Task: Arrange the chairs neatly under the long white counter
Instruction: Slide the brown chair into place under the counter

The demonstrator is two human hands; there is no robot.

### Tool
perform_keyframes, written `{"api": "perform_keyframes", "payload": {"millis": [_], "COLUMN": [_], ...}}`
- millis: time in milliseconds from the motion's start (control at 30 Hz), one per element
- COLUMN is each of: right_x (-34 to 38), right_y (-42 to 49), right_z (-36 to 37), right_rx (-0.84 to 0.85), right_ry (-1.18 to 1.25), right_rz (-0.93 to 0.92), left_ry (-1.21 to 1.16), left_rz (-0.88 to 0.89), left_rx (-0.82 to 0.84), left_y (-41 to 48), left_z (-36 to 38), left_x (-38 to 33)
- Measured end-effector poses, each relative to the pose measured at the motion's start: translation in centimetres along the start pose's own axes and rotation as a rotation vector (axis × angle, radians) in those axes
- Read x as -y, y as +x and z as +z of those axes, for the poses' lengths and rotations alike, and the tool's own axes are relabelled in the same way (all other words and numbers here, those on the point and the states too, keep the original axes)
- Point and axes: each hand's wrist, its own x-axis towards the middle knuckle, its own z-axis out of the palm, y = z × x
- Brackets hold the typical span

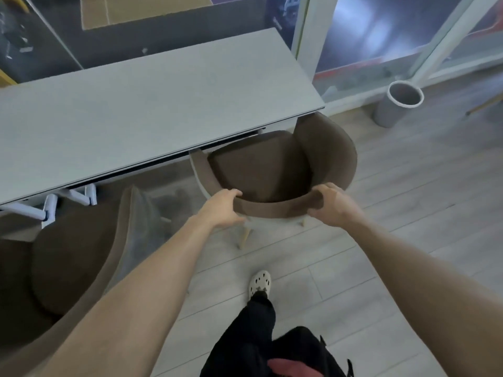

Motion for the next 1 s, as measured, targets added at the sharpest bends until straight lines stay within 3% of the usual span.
{"api": "perform_keyframes", "payload": {"millis": [233, 367, 567, 1000], "right_x": [-4.7, -6.7, -8.5, -10.0], "right_y": [5.9, 9.1, 11.3, 11.0], "right_z": [-0.6, 0.5, 1.8, 3.4], "right_rx": [0.182, 0.223, 0.096, 0.037], "right_ry": [-0.166, -0.384, -0.485, -0.477], "right_rz": [-0.128, -0.345, -0.58, -0.575], "left_ry": [0.133, 0.248, 0.293, 0.313], "left_rz": [-0.011, -0.035, -0.104, -0.066], "left_rx": [0.182, 0.061, -0.278, -0.321], "left_y": [4.7, 5.3, 5.6, 2.8], "left_z": [2.5, 5.8, 10.7, 11.9], "left_x": [-4.0, -4.6, -4.9, -4.4]}}
